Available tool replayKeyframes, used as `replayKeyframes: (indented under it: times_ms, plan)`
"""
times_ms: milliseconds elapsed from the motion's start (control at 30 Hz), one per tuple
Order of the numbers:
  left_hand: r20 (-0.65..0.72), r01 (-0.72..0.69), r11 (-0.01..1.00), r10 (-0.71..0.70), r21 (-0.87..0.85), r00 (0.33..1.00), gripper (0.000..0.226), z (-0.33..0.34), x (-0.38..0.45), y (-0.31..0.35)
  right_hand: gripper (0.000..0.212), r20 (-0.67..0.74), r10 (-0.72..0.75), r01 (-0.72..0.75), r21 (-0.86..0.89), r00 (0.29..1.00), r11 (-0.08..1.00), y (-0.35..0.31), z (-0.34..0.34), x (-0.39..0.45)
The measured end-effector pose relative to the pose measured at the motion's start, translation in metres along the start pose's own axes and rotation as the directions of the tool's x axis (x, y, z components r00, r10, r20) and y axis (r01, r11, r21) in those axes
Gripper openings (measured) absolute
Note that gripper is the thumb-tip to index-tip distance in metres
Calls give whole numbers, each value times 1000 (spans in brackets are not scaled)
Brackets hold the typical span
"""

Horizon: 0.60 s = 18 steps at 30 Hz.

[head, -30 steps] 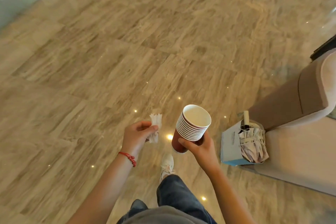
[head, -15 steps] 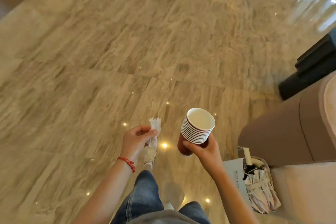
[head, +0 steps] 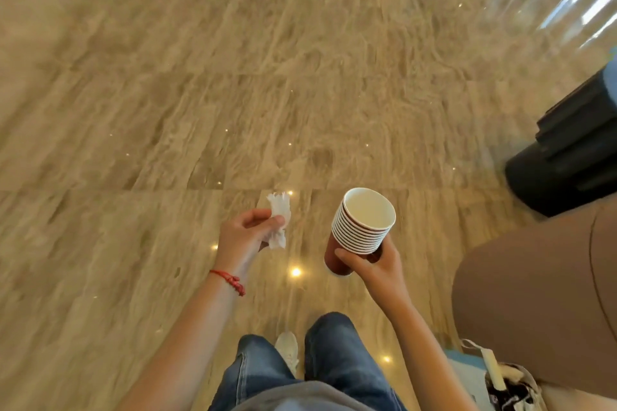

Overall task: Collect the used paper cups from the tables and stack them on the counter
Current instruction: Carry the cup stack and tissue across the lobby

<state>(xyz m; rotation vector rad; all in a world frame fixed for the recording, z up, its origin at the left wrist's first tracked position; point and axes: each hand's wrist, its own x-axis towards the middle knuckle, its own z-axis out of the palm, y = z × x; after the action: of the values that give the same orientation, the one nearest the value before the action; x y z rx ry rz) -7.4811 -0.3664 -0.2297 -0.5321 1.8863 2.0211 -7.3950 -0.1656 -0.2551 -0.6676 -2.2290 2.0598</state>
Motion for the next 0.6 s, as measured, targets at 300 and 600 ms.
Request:
replayKeyframes:
  times_ms: [300,600]
  plan:
    - [22,55,998,-55,-1,998,21,57,166,55,56,-28,2,-2,-19,1000,1000,-30,10,178]
    - [1,-1,1000,1,-5,1000,13,127,343,169,54,43,-61,64,-61,997,996,-114,18,393]
